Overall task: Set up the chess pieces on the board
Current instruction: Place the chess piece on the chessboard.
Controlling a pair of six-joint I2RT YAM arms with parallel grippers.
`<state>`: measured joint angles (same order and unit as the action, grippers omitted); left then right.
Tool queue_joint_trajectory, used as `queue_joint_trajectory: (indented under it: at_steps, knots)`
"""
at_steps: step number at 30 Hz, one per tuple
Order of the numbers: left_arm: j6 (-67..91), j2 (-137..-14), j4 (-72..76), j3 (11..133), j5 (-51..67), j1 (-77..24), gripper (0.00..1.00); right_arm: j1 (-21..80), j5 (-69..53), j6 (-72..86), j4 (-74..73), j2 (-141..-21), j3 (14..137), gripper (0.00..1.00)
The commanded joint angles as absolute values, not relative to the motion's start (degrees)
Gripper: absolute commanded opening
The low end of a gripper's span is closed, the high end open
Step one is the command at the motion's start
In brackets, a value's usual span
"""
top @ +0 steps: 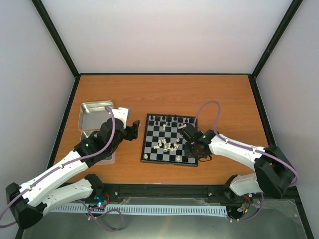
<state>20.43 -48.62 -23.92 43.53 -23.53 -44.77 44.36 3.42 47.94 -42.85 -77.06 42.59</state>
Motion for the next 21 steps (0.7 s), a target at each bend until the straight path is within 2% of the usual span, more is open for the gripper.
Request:
queue_joint_trajectory:
  at_steps: [1,8,14,16,21]
  knots:
    - [20.39,-48.8,-23.02,43.78,-23.31,-44.47,0.79,44.46,8.65,50.03,-41.7,-77.38,43.09,0.05]
    - [20.44,-48.86,-22.89,43.81,-23.2,-44.47,0.79,43.35,5.07,49.38,-37.85,-79.39,41.44,0.09]
    - [20.39,-49.1,-22.97,43.79,-22.95,-44.47,0.79,43.25,8.24,49.77,-38.85,-79.05,41.65,0.12]
    - [20.4,-49.21,-22.95,43.78,-22.97,-44.43,0.79,43.09,8.56,49.64,-39.56,-79.16,42.22,0.16]
    - [20.33,-49.14,-23.0,43.94,-22.85,-44.47,0.8,43.07,9.57,48.92,-42.33,-77.57,45.2,0.36]
